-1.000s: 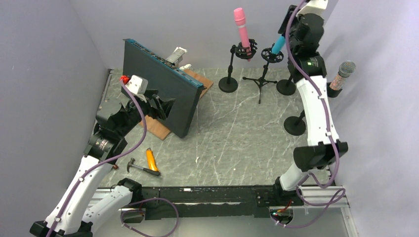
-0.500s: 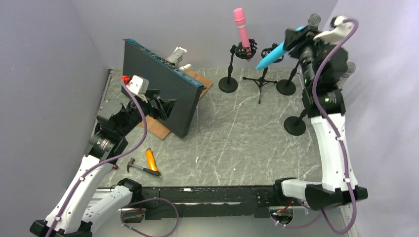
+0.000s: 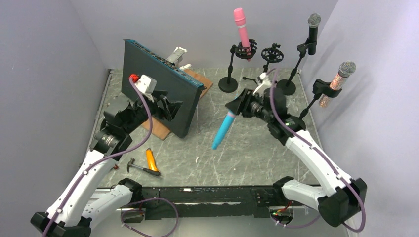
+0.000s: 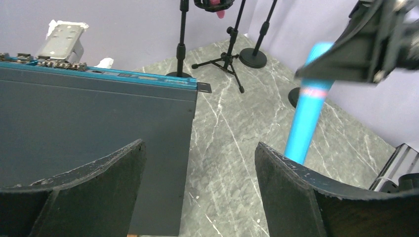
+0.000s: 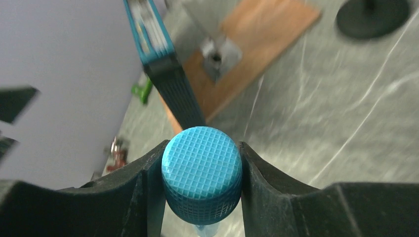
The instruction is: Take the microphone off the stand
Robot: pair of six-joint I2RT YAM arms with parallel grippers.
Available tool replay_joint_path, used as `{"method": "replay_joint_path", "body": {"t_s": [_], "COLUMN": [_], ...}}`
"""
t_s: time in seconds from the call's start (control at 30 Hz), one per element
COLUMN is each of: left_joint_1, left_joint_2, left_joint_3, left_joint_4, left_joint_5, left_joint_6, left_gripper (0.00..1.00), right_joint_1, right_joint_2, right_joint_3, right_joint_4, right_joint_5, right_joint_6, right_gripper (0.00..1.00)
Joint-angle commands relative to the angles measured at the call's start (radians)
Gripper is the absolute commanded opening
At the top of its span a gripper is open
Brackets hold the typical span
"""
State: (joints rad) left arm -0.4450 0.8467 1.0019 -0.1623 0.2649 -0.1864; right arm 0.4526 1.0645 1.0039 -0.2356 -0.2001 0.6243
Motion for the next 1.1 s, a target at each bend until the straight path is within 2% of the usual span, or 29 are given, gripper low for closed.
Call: {"method": "replay_joint_path", "body": {"t_s": [0.0, 0.1, 0.27, 0.4, 0.53, 0.67, 0.73, 0.8, 0.87, 0.93, 1.07], "left_joint_1": [-0.02, -0.023, -0.023, -0.023, -0.023, -0.024, -0.026, -0.028, -0.033, -0.043, -0.06], "left_joint_2": [0.042, 0.068, 0.06, 0.039, -0.012, -0.073, -0.072, -0.07, -0.076, -0.072, -0.081], "left_joint_3": [0.07, 0.141, 0.215, 0.202, 0.156, 0.048, 0.062, 0.069, 0.057, 0.06, 0.056], "left_joint_4": [-0.007, -0.054, -0.081, -0.107, -0.138, -0.072, -0.085, -0.093, -0.08, -0.09, -0.095], "left_joint_5": [0.038, 0.062, 0.062, 0.007, -0.136, -0.125, -0.093, -0.073, -0.085, -0.107, -0.133], "left_joint_6": [-0.036, -0.074, -0.082, 0.033, 0.127, 0.131, 0.126, 0.122, 0.123, 0.132, 0.143], "left_gripper": [0.84, 0.84, 0.85, 0.85, 0.85, 0.87, 0.87, 0.86, 0.85, 0.85, 0.85], "right_joint_1": [0.07, 0.126, 0.153, 0.169, 0.195, 0.236, 0.252, 0.265, 0.278, 0.291, 0.303], "right_joint_2": [0.079, 0.144, 0.283, 0.411, 0.502, 0.577, 0.623, 0.671, 0.704, 0.717, 0.743], "right_joint_3": [-0.087, -0.114, -0.139, -0.094, -0.063, -0.047, -0.038, -0.017, -0.005, -0.014, -0.023], "right_joint_4": [0.117, 0.16, 0.231, 0.203, 0.208, 0.226, 0.231, 0.254, 0.253, 0.269, 0.278], "right_joint_5": [-0.157, -0.174, -0.27, -0.277, -0.242, -0.181, -0.178, -0.181, -0.144, -0.099, -0.002], "right_joint_6": [0.131, 0.151, 0.2, 0.164, 0.136, 0.139, 0.145, 0.145, 0.15, 0.158, 0.159], "right_gripper": [0.0, 0.0, 0.0, 0.0, 0.0, 0.0, 0.0, 0.05, 0.16, 0.24, 0.3]}}
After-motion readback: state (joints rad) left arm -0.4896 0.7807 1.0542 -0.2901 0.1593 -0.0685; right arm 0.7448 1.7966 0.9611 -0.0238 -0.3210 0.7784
